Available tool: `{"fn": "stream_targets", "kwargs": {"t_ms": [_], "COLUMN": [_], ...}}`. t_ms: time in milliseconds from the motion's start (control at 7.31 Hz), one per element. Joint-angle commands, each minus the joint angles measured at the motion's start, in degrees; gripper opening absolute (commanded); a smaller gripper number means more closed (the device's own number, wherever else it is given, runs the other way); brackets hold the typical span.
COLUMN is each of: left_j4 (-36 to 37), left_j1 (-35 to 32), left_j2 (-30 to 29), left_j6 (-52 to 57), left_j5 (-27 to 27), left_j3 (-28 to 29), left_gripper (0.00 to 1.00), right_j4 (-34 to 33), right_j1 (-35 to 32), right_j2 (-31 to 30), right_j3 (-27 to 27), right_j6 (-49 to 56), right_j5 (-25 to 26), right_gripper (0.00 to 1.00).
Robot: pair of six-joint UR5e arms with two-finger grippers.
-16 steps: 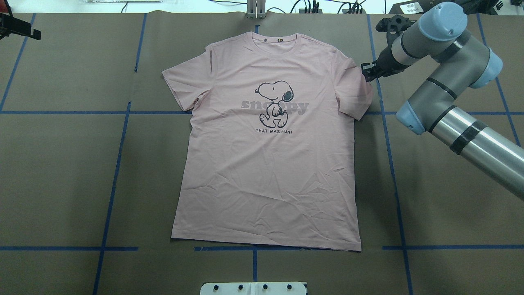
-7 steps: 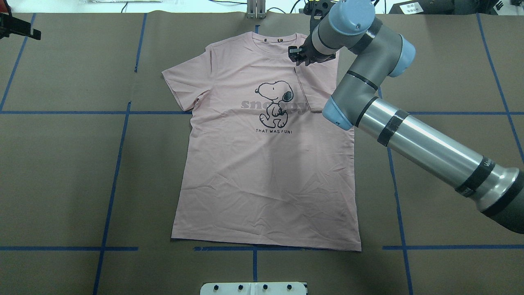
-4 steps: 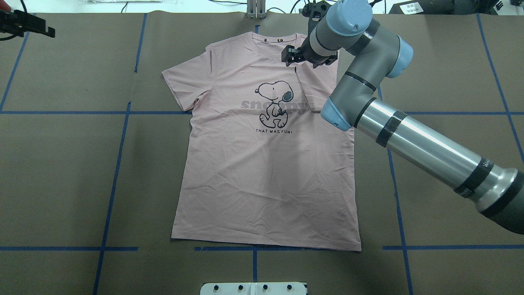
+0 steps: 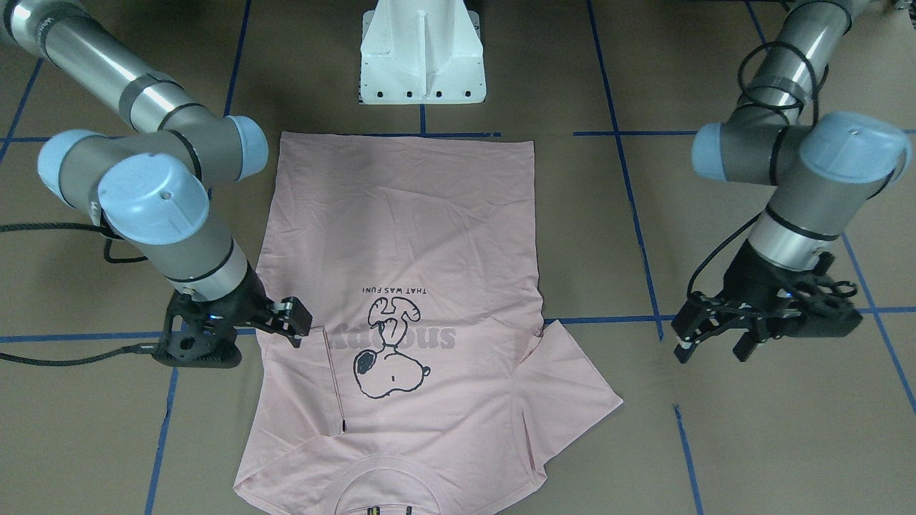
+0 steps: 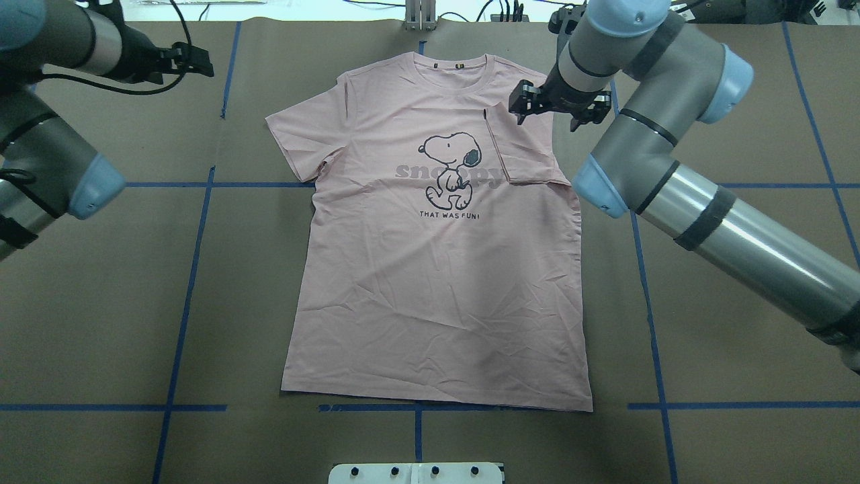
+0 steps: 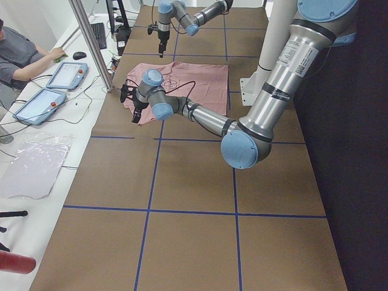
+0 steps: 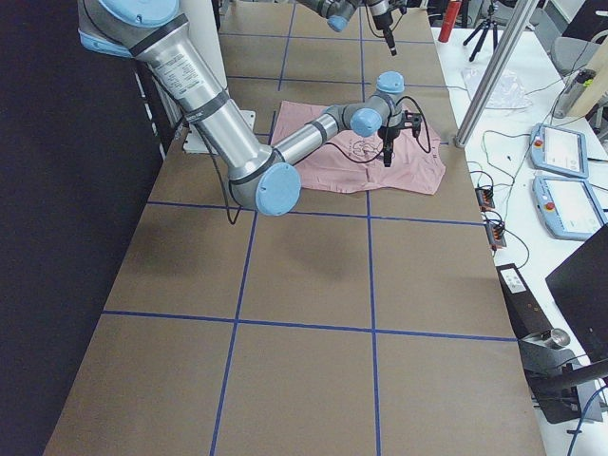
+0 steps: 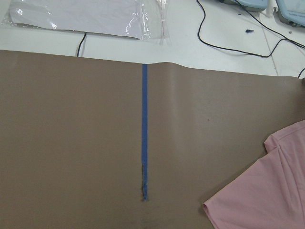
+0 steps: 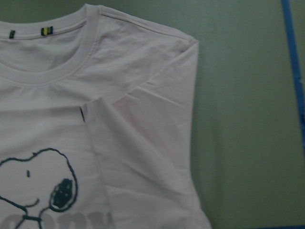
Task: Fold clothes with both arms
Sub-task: 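Grasp the sleeve with the right gripper and fold it inward over the body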
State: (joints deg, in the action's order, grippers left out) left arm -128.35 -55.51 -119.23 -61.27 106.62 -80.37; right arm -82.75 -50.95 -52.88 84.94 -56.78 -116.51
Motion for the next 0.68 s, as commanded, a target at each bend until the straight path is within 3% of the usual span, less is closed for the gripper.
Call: {"fn": "stream_targets", "kwargs": {"t_ms": [0,273,547], "left_j4": [-1.98,-6.64,-6.83], "left_j1": [7.67,8.75,8.84], "left_j2": [-4.60,-9.86,-9.88], "left_j6": [-1.13,-0.78,-0.52], "left_j5": [-10.25,-11.60,-11.69], "left_j3": [7.39,17.66,19.11], "left_gripper": [1.00,0.98,0.96], "right_j4": [-5.24,-4.79,-4.70], "right_j1": [-3.35,-5.20,-5.38], "right_j2": [-5.73,-6.10,-6.01], "right_j3": [6.55,6.64,6.64], "right_j6": [9.30,9.32,9.14], "right_j5": [-4.05,-6.97,-6.89], "right_gripper": [1.00,1.00,1.00]}}
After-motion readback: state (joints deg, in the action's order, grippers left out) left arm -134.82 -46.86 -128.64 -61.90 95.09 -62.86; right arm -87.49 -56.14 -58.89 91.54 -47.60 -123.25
